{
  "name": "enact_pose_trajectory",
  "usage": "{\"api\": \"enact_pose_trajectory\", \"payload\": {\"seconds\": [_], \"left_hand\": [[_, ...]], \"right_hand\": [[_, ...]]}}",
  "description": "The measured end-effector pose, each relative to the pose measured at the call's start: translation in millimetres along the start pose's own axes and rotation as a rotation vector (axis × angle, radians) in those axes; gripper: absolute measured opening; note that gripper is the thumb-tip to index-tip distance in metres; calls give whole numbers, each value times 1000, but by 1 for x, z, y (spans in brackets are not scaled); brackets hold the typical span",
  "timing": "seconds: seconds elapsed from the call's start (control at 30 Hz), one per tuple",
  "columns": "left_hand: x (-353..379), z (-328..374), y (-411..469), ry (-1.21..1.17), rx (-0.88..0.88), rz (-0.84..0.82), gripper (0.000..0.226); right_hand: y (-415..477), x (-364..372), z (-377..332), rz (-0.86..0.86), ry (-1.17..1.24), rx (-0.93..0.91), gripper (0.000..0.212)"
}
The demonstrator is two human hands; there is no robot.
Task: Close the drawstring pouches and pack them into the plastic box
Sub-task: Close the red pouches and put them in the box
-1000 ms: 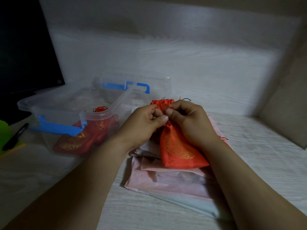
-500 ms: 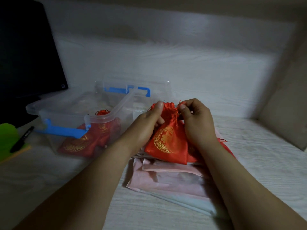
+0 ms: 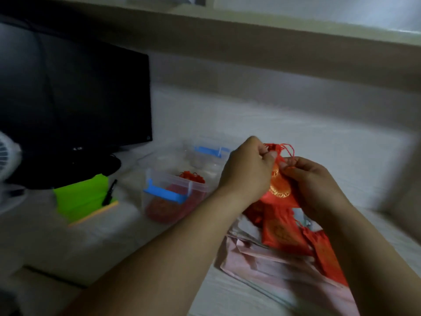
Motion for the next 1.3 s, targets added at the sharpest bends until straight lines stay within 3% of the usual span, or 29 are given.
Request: {"api": "enact_pose_trajectory", "payload": {"seconds": [0.17, 0.27, 0.33, 0.43, 0.47, 0.57, 0.7, 1.0, 1.07, 1.2, 1.3], "left_hand": [[-73, -23, 32, -98, -99, -46, 34], [-119, -52, 55, 42, -192, 34, 26], [-131, -72, 64, 110, -255, -1, 29], [-135, -82, 67, 280, -250, -72, 58], [-138, -80, 67, 303, -210, -48, 60], [-138, -66, 61, 293, -106, 15, 50], [-104, -42, 44, 279, -11, -42, 34], [-10, 15, 4, 264, 191, -146, 19], [19, 5, -8, 295, 147, -200, 9], [73, -57, -38, 452, -158, -452, 36], [82, -80, -49, 441, -243, -461, 32]], "right_hand": [[42, 74, -21, 102, -117, -77, 17], [78, 115, -14, 113, -217, -67, 10], [93, 131, -6, 108, -357, -53, 8], [98, 126, 0, 122, -512, 2, 58], [96, 117, -3, 153, -506, -9, 64], [81, 76, -4, 255, -526, -74, 56], [44, 10, 16, 355, -588, -36, 42], [-1, -81, 36, 373, -688, 93, 13], [-11, -91, 54, 304, -690, 187, 15], [-24, -85, 85, 162, -773, 274, 17], [-28, -79, 86, 139, -792, 254, 7]]}}
Point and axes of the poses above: each hand's wrist, its own y-axis towards the middle knuckle, its own x-axis out of the palm, z = x × y, the point moved 8 cm from there along y, towards the middle knuckle, and after that the axes turned 2 degrees about z, right-handed, at the moved point
